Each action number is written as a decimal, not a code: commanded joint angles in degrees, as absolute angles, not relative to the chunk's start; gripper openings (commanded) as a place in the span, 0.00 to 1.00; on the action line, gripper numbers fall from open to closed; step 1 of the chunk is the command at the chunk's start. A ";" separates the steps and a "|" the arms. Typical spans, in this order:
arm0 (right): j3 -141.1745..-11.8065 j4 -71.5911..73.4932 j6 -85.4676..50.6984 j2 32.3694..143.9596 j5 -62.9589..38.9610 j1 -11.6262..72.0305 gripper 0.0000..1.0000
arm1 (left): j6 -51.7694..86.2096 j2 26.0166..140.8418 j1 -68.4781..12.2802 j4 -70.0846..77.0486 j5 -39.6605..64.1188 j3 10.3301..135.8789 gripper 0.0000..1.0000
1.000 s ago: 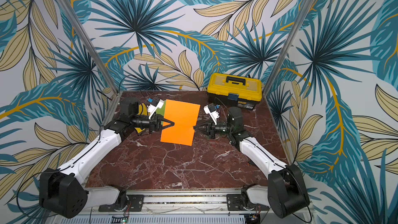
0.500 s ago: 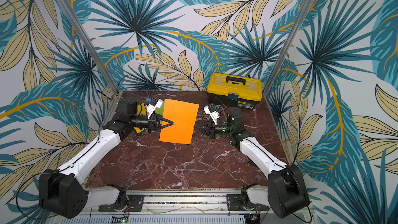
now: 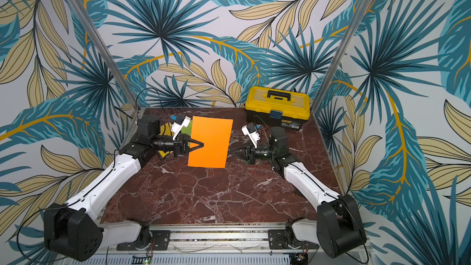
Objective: Unclip the paperclips from the documents
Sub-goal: Remove the paper clip from the document, then place the paper clip at the center of the board.
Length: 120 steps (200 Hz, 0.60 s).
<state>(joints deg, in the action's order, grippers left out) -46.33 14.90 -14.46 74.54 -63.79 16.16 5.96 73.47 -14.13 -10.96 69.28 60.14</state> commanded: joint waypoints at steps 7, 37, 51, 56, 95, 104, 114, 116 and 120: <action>-46.86 11.19 -11.82 73.65 -61.15 16.07 0.05 | 5.29 72.16 -13.53 -10.31 69.50 59.67 0.00; -47.33 7.74 -10.60 74.44 -56.92 16.08 0.05 | 5.32 71.98 -13.44 -10.33 69.39 59.42 0.00; -47.13 6.87 -10.57 74.77 -54.92 16.08 0.05 | 5.36 71.83 -13.42 -10.31 69.26 59.24 0.00; -47.07 6.53 -10.59 74.85 -54.18 16.08 0.05 | 5.37 71.81 -13.40 -10.33 69.16 59.16 0.00; -45.11 6.24 -13.64 75.98 -48.22 15.99 0.05 | 5.60 71.29 -13.44 -10.29 67.04 57.86 0.00; -44.60 6.07 -14.63 76.32 -47.07 15.87 0.05 | 5.60 71.11 -13.44 -10.36 66.71 57.52 0.00; -43.82 5.69 -15.77 76.68 -45.82 15.86 0.05 | 5.56 71.08 -13.44 -10.39 66.62 57.38 0.00; -43.61 5.69 -15.98 76.74 -45.58 15.90 0.05 | 5.54 71.03 -13.45 -10.33 66.62 57.39 0.00; -43.23 5.59 -16.39 76.96 -45.17 15.91 0.05 | 5.54 71.02 -13.43 -10.39 66.62 57.33 0.00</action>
